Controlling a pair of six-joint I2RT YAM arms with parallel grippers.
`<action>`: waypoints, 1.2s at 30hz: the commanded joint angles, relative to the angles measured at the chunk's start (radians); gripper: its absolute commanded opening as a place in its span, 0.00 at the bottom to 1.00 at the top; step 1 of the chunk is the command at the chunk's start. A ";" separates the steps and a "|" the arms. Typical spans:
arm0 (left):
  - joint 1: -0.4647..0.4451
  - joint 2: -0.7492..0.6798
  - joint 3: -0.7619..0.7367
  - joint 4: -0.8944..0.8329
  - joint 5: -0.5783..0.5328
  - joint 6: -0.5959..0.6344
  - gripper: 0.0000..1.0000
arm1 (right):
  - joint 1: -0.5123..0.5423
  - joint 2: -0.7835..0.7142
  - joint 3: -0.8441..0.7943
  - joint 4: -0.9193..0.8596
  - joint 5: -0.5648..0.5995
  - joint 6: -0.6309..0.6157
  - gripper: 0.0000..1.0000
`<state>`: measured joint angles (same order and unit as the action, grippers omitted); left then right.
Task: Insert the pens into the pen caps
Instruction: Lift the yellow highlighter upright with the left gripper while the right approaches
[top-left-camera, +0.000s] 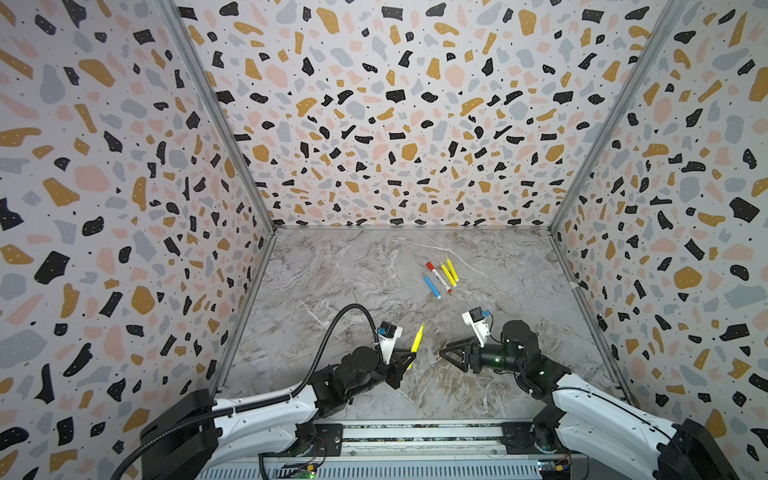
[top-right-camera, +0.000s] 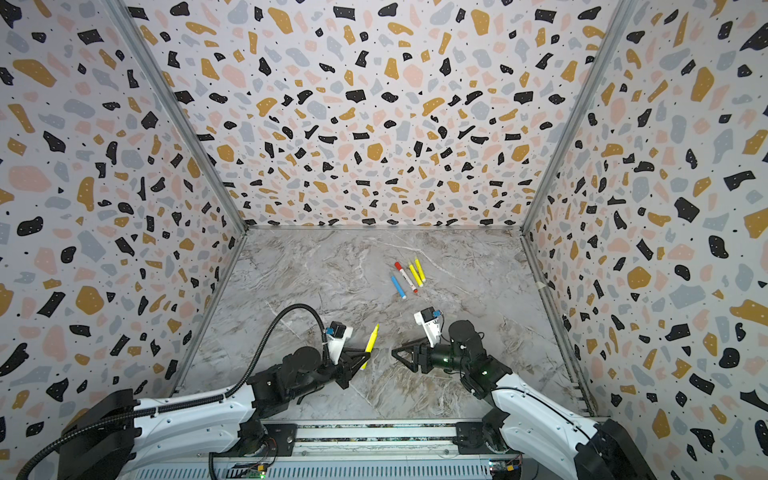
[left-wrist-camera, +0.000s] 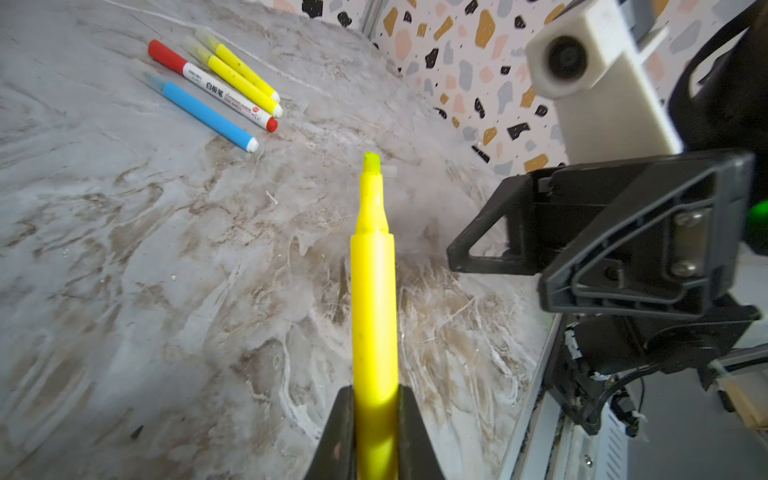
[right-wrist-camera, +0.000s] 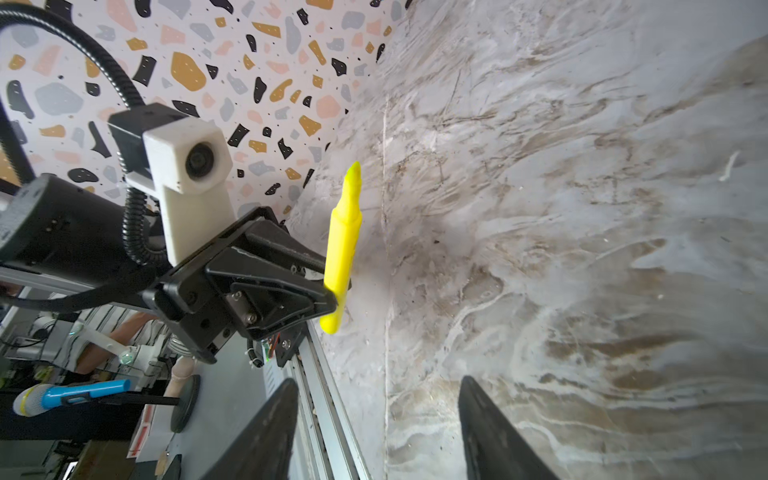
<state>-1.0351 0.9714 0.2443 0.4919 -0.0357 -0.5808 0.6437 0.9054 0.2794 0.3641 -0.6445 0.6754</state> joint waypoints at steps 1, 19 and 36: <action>-0.022 -0.018 -0.022 0.152 -0.060 -0.061 0.12 | 0.022 0.030 0.009 0.175 -0.044 0.080 0.60; -0.098 0.010 -0.035 0.267 -0.088 -0.092 0.11 | 0.116 0.193 0.116 0.302 0.032 0.096 0.49; -0.121 -0.009 -0.024 0.271 -0.031 -0.109 0.14 | 0.163 0.229 0.141 0.335 0.040 0.101 0.14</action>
<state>-1.1511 0.9760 0.2081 0.7101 -0.1028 -0.6827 0.8009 1.1530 0.3965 0.6750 -0.6106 0.7883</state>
